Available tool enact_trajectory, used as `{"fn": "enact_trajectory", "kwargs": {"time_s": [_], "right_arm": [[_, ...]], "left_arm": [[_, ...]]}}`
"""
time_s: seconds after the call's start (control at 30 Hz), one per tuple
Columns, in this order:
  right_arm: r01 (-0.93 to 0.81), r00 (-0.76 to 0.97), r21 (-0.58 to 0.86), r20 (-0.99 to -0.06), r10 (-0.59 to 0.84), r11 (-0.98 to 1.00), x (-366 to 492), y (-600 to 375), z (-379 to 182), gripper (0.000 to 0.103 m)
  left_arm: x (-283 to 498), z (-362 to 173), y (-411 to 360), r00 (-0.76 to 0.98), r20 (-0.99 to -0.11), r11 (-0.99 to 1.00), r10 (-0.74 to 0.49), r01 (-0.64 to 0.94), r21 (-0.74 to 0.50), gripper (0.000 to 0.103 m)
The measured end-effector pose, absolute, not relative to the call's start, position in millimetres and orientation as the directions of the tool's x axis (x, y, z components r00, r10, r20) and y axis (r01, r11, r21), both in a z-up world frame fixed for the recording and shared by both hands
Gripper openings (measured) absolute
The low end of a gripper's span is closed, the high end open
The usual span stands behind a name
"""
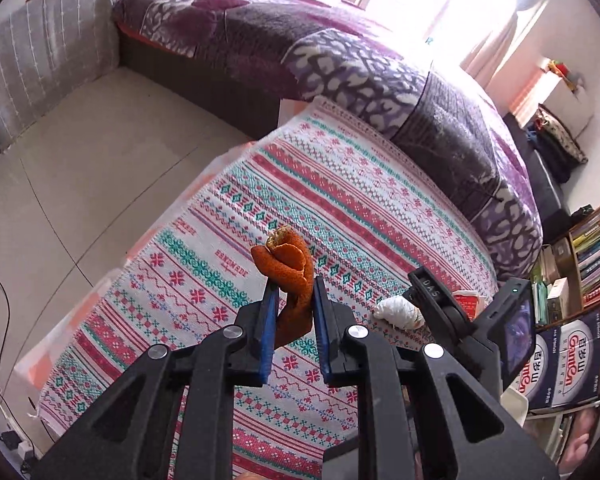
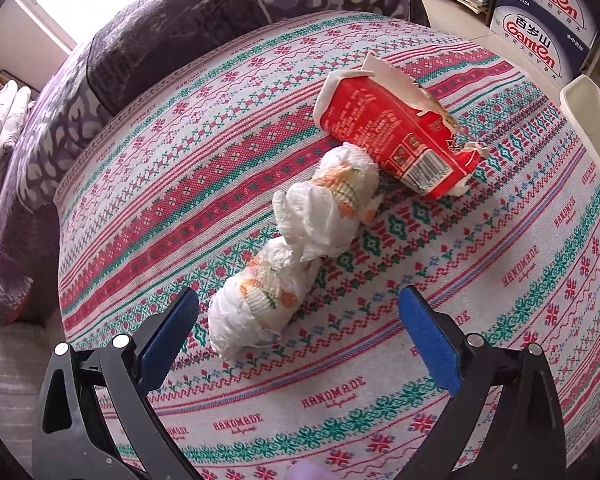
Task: Collect trash
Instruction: 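Grasp the white wrapped tissue bundle with the right tool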
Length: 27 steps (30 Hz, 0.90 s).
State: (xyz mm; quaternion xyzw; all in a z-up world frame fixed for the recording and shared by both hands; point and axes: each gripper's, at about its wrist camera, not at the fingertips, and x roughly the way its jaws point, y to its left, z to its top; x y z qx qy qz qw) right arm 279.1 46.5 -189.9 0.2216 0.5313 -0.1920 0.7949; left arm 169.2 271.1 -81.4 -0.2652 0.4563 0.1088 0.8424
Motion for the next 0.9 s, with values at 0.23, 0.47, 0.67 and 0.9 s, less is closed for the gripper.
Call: {"fn": "enact_trajectory", "kwargs": {"time_s": [0.23, 0.47, 0.67, 0.9], "right_arm": [[0.523, 0.34, 0.052, -0.928, -0.152, 0.851, 282, 64, -204, 0.087], [0.393, 0.392, 0.101, -0.917, -0.067, 0.914, 259, 65, -194, 0.043], [0.29, 0.401, 0.108, -0.916, -0.018, 0.951, 240, 53, -178, 0.041], [0.173, 0.483, 0.084, -0.876, -0.011, 0.981, 219, 23, -134, 0.041]], "left_arm": [[161, -67, 284, 0.588, -0.808, 0.852, -0.012, -0.418, -0.317, 0.017], [153, -66, 295, 0.588, -0.809, 0.84, 0.0, -0.438, -0.319, 0.017], [151, -61, 284, 0.599, -0.8, 0.856, 0.014, -0.421, -0.301, 0.017], [156, -55, 252, 0.612, -0.79, 0.887, 0.024, -0.378, -0.266, 0.017]]}}
